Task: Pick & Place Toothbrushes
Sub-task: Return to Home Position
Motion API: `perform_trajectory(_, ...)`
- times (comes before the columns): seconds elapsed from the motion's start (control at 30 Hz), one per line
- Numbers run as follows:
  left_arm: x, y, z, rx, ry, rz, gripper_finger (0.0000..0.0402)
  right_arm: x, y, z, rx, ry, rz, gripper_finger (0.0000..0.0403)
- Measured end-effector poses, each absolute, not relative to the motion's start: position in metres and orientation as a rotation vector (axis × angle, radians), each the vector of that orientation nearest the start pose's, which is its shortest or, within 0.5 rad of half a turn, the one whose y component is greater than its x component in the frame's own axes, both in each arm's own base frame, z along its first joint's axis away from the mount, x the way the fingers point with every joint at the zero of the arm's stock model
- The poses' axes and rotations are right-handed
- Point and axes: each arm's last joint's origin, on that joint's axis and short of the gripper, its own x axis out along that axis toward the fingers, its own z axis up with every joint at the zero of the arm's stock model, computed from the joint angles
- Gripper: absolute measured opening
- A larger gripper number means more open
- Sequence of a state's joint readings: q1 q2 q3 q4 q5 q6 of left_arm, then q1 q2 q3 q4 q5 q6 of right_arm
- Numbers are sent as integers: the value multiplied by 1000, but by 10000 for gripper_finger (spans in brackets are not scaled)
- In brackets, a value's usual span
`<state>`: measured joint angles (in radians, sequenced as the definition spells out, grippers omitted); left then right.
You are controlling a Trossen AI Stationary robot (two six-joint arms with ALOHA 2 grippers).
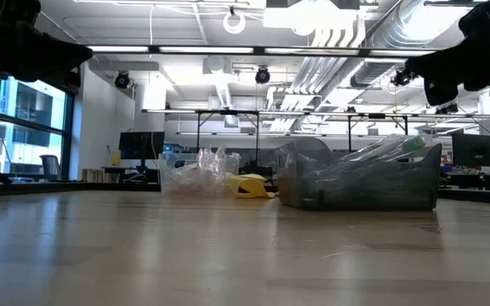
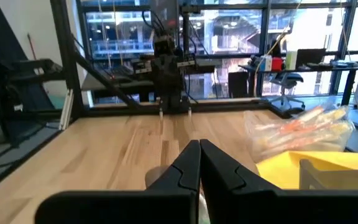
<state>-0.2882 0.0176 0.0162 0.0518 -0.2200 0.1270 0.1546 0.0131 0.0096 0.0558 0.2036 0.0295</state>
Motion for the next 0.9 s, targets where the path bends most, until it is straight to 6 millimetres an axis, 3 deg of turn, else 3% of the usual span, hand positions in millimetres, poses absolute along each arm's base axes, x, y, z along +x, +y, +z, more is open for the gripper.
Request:
perform_trajectory(0.13, 96, -23, 170, 87, -26, -93, 0, 100, 10, 167, 25, -6, -47, 2)
perform_trajectory(0.33, 96, -29, 164, -24, 45, -309, 0, 102, 10, 165, 19, 22, -47, 2)
perform_trajectory(0.6, 98, -23, 167, 254, -7, -105, 0, 102, 10, 165, 18, 23, -47, 2)
perform_trajectory(0.9, 98, -22, 168, 277, -7, -62, 0, 102, 10, 165, 18, 23, -47, 2)
